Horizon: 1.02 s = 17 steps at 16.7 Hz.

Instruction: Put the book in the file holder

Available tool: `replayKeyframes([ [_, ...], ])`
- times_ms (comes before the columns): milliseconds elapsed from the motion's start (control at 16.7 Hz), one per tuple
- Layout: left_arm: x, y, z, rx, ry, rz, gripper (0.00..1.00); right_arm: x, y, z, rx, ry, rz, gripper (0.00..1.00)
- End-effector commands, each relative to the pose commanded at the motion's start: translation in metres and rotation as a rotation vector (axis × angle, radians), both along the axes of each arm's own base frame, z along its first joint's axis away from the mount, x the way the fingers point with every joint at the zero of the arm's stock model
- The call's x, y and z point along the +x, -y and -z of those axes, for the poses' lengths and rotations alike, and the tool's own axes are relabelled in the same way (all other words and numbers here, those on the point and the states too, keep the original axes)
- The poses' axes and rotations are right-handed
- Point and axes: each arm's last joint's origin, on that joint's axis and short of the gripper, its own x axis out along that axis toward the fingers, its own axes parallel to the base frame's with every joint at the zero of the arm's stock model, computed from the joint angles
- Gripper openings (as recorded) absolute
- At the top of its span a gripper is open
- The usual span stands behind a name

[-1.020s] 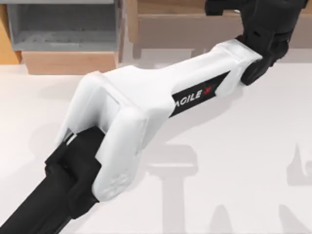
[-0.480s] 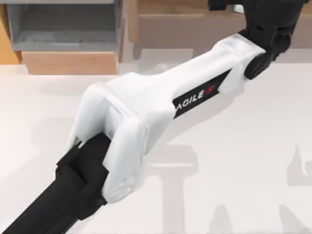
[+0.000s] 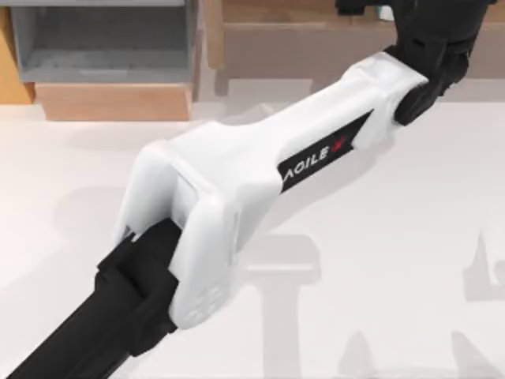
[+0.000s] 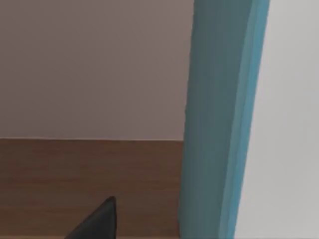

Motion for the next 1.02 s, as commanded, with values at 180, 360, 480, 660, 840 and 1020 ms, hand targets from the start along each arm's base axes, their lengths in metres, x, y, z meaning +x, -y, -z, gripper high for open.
replayKeyframes([
  [180,0.0,0.0,0.0,0.0,0.0,0.0,0.7,0.0,0.0,0.0,0.0,0.0,0.0,1.0],
  [360,0.0,0.0,0.0,0.0,0.0,0.0,0.47,0.0,0.0,0.0,0.0,0.0,0.0,1.0],
  [480,0.0,0.0,0.0,0.0,0.0,0.0,0.32,0.0,0.0,0.0,0.0,0.0,0.0,1.0],
  [660,0.0,0.0,0.0,0.0,0.0,0.0,0.1,0.0,0.0,0.0,0.0,0.0,0.0,1.0],
  [840,0.0,0.0,0.0,0.0,0.0,0.0,0.0,0.0,0.0,0.0,0.0,0.0,0.0,1.0],
  [1020,0.0,0.0,0.0,0.0,0.0,0.0,0.0,0.0,0.0,0.0,0.0,0.0,0.0,1.0],
])
